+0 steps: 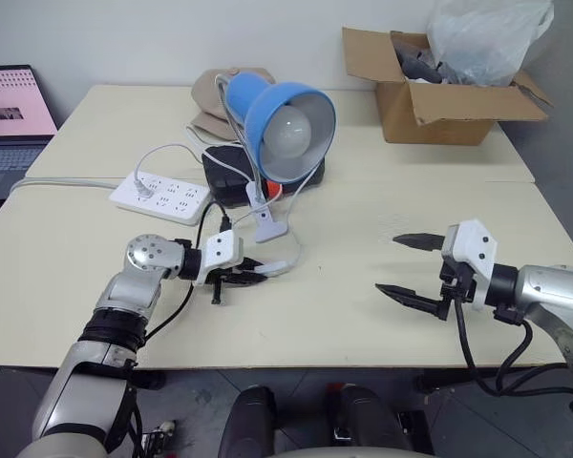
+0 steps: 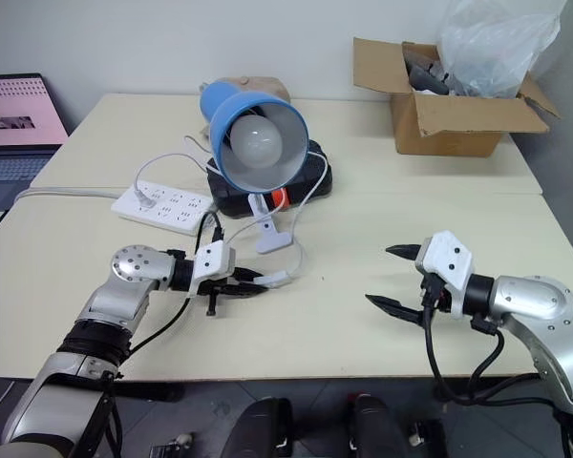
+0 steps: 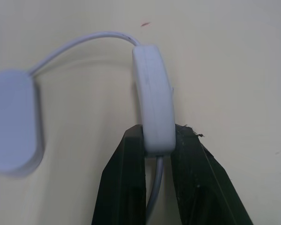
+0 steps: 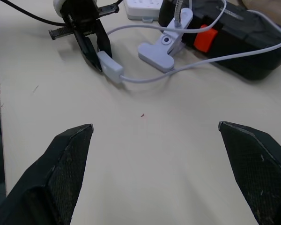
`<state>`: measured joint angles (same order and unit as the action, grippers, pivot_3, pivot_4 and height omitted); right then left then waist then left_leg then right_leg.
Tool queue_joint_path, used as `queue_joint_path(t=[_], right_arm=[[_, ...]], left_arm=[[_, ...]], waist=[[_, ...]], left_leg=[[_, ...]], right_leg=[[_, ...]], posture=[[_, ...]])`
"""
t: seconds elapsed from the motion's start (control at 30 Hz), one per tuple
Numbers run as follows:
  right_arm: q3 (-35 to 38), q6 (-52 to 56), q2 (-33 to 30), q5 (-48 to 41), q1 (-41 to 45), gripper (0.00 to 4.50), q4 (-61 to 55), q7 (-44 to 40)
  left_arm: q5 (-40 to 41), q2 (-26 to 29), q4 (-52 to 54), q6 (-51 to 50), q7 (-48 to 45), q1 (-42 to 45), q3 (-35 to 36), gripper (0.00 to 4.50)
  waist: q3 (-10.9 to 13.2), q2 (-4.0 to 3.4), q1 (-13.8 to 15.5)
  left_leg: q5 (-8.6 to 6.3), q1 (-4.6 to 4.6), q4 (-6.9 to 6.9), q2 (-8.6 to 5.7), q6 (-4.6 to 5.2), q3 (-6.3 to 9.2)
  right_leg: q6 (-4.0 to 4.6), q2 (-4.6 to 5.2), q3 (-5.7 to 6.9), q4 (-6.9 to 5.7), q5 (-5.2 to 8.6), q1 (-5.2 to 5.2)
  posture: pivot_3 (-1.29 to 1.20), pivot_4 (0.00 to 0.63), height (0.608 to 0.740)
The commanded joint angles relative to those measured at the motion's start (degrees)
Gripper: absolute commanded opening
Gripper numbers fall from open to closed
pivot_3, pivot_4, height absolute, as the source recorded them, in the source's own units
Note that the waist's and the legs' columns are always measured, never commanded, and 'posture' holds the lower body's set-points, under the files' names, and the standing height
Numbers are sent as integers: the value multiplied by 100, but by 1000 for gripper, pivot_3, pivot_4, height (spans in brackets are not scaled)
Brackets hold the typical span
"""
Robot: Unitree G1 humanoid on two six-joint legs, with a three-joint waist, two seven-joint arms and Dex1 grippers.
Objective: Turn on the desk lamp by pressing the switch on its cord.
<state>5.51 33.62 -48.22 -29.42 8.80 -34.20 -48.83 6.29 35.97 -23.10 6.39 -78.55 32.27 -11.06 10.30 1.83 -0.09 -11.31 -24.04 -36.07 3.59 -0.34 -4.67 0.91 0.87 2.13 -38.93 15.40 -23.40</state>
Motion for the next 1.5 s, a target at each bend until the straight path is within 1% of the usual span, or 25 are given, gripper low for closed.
queue_joint_path(t=[0.03,0.1,0.2,0.33,0.6,0.93,1.17,1.37,1.47,1.5], right_arm=[[-250,350,48,-213,579,4500,-222,77],[-586,654,172,-155,966,4500,-90,237],[-1095,895,316,-83,1376,4500,60,168],[-1647,1037,737,30,1864,4500,266,242],[-2304,901,1157,474,2214,4500,705,171],[-2781,491,1449,1107,2368,4500,1208,86],[-2947,255,1616,1441,2416,4500,1481,32],[-2945,152,1740,1588,2408,4500,1603,-23],[-2963,124,1790,1646,2407,4013,1652,-29],[-2974,110,1802,1670,2410,3773,1671,-33]], left_arm=[[376,-61,921,-607,-180,79,-53,423],[485,-106,1265,-963,-180,68,-81,423],[566,-81,1628,-1333,-212,26,-138,422],[441,-21,1772,-1384,-165,35,-217,422],[274,11,1807,-1451,44,67,-242,422],[283,9,1867,-1454,101,5,-256,422],[290,9,1885,-1445,111,-19,-260,422],[281,32,1927,-1446,137,-51,-252,422],[289,40,1961,-1456,156,-68,-247,422],[294,41,1968,-1458,166,-71,-246,422]], waist=[[0,0,-8],[0,0,-23],[0,0,-22],[0,0,-25],[0,0,-11],[0,0,-9],[0,0,-8],[0,0,-8],[0,0,-8],[0,0,-8]], left_leg=[[0,0,0,1,0,1],[0,3,0,5,0,2],[0,4,0,7,0,6],[0,3,1,6,0,6],[0,0,-1,4,0,4],[1,0,-1,6,0,4],[1,-1,-1,6,0,4],[1,0,-1,6,0,4],[1,0,-1,6,0,3],[1,0,-1,6,0,3]], right_leg=[[0,-2,0,0,0,0],[0,-8,-2,-2,0,0],[1,-13,-4,-5,0,1],[1,-15,-7,-3,1,0],[1,-14,-7,-3,1,-1],[1,-15,-6,-4,0,-2],[2,-15,-7,-4,0,-3],[2,-15,-7,-5,0,-3],[2,-15,-7,-5,0,-3],[2,-15,-7,-5,0,-3]], posture=[[0,150,740],[0,150,740],[0,150,740],[0,150,740],[0,150,740],[0,150,740],[0,150,740],[0,150,740],[0,150,740],[0,150,740]])
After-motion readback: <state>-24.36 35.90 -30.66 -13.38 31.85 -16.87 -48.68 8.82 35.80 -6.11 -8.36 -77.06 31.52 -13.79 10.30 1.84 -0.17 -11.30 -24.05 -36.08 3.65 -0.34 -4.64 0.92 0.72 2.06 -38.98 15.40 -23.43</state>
